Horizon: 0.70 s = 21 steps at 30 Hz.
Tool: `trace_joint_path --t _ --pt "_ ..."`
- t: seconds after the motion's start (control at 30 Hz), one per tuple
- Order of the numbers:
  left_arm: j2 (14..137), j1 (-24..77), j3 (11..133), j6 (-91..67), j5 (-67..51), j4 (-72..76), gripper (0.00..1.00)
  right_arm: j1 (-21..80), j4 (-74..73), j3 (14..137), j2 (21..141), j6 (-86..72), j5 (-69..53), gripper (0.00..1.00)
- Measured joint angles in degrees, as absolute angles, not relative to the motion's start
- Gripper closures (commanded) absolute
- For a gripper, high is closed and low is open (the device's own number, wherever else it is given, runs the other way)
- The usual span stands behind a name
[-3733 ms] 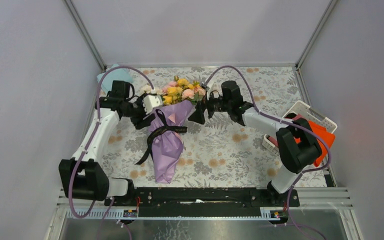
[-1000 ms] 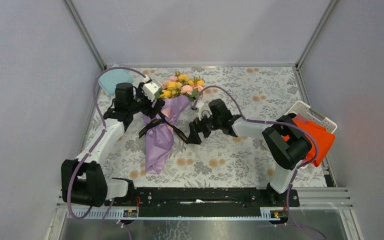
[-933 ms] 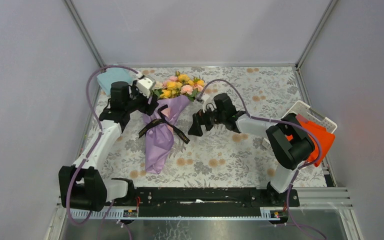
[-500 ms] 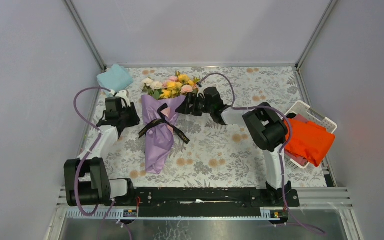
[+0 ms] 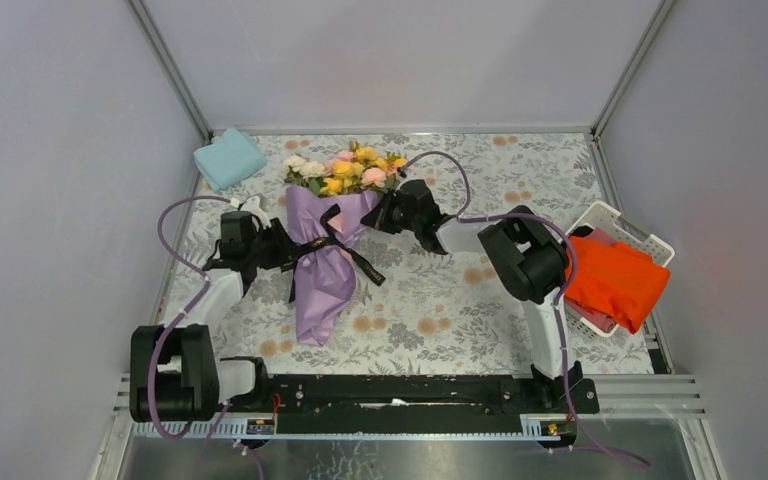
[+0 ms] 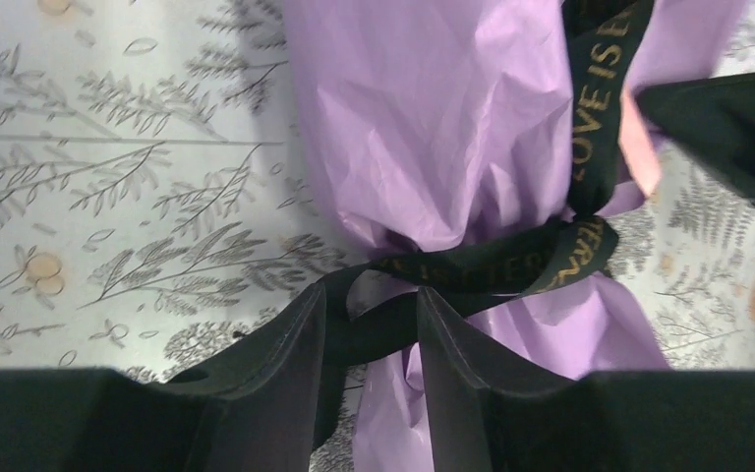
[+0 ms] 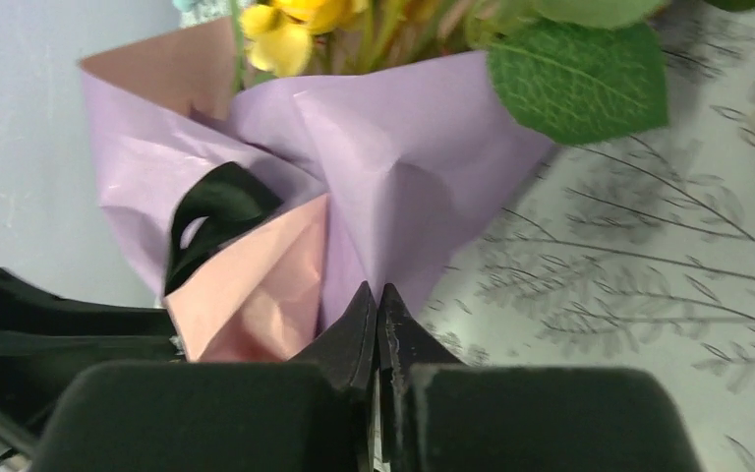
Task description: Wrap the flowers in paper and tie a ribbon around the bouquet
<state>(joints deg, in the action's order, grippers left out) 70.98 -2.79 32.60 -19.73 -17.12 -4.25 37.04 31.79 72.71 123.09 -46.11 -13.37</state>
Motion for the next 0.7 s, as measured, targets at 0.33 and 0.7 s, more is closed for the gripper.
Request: trace_joint_path --t 0.33,0.7 --pt "64.36 -0.43 28.60 -21.71 -23.29 2.90 0.47 29.04 28.62 60.88 113.43 -35.88 -17.69 1.00" --pt "56.51 -1.93 22.98 -24.03 -19.73 5.17 0.32 22.39 12.47 56.42 100.99 -25.15 -23.53 0.15"
